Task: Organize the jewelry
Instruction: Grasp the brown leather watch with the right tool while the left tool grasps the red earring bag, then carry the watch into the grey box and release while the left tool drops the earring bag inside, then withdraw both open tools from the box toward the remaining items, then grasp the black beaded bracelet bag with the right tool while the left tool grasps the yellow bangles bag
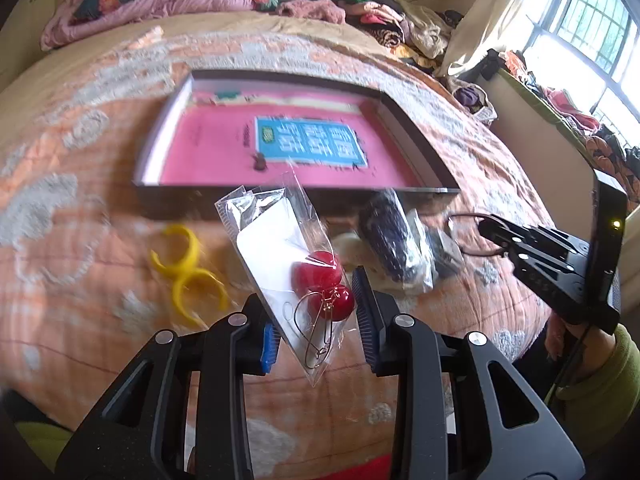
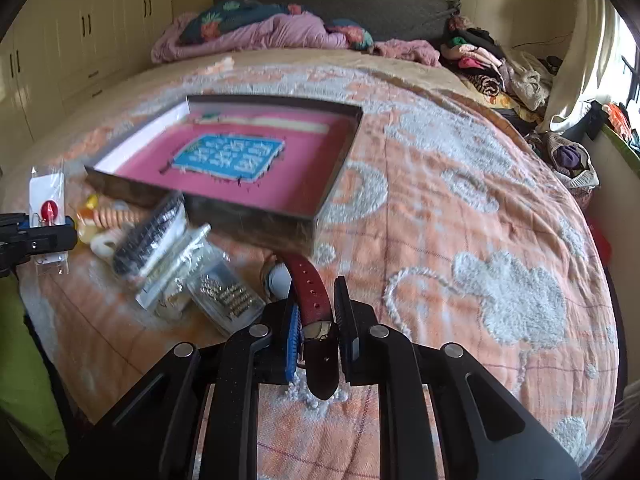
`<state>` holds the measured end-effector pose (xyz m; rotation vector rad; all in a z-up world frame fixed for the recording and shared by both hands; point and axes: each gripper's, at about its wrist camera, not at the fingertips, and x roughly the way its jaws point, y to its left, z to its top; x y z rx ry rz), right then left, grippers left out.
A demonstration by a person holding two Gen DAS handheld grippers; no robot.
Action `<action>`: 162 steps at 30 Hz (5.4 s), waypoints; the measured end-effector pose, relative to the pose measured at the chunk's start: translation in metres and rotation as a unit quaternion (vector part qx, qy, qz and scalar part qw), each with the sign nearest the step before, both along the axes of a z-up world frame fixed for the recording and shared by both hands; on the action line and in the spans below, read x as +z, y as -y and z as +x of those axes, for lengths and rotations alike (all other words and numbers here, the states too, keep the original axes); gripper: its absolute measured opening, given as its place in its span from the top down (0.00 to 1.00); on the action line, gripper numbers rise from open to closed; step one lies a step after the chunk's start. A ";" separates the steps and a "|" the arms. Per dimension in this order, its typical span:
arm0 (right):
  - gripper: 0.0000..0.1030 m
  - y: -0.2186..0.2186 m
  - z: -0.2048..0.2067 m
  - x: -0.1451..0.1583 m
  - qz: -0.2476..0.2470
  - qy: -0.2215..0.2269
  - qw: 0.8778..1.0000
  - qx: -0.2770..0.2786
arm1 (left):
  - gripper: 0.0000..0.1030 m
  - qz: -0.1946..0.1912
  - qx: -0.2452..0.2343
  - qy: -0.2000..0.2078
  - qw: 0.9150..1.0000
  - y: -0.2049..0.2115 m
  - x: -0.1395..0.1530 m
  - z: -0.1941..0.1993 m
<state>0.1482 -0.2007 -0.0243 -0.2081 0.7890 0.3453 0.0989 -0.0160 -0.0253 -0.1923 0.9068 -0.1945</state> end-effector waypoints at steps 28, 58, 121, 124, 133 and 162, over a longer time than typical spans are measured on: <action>0.85 -0.046 0.067 0.057 0.055 0.039 0.998 -0.020 | 0.78 0.019 0.031 0.018 0.999 -0.050 0.012 0.103; 0.37 -0.052 0.097 0.046 0.072 0.031 0.995 -0.062 | 0.59 0.024 0.033 -0.020 0.999 -0.058 -0.020 0.134; 0.16 -0.094 -0.027 0.039 0.064 0.002 0.997 0.045 | 0.09 0.050 0.065 -0.009 0.997 -0.082 -0.019 -0.005; 0.16 -0.098 -0.024 0.031 0.053 -0.003 0.997 0.047 | 0.09 0.051 0.061 -0.014 0.997 -0.079 -0.025 -0.006; 0.34 -0.111 -0.006 0.005 0.033 -0.033 0.998 0.046 | 0.09 0.050 0.057 -0.021 0.997 -0.073 -0.036 0.000; 0.74 -0.097 -0.009 0.001 0.081 -0.050 0.994 0.051 | 0.58 0.062 0.050 0.014 0.997 -0.064 -0.026 0.004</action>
